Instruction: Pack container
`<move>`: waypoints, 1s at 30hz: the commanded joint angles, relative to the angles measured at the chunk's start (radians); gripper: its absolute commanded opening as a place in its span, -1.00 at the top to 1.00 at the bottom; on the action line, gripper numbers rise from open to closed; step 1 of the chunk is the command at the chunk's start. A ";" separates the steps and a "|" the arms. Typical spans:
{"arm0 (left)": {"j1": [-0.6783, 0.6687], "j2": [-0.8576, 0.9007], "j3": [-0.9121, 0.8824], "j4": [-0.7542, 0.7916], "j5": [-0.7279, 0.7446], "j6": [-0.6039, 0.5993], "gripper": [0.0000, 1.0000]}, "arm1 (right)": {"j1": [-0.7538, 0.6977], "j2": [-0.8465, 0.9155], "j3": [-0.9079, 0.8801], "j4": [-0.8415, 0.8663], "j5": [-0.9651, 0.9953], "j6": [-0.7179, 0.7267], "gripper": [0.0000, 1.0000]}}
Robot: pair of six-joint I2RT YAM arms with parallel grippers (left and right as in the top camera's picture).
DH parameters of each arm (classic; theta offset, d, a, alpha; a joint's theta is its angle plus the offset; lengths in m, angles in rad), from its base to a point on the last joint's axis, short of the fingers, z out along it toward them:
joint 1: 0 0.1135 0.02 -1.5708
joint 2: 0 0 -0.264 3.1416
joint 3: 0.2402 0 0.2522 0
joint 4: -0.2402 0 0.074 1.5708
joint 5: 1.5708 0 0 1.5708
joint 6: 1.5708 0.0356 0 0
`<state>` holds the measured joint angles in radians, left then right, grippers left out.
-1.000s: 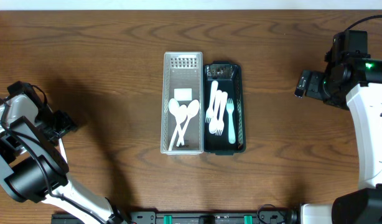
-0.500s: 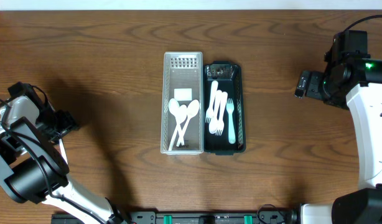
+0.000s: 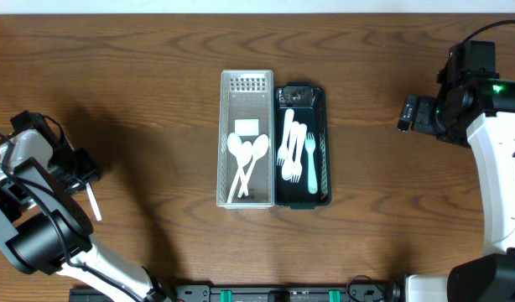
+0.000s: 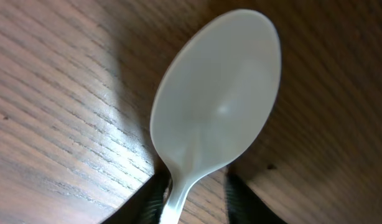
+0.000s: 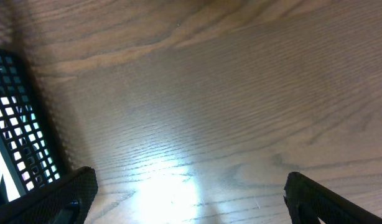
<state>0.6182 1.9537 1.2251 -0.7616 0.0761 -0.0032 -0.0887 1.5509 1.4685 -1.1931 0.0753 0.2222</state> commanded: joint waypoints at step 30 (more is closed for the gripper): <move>-0.407 -0.362 0.120 -0.211 0.070 -0.043 0.89 | -0.003 0.006 -0.006 0.027 0.003 -0.014 -0.99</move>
<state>0.3225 1.7138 1.2961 -0.9459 0.1310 -0.0334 -0.0887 1.5509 1.4685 -1.1725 0.0753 0.2222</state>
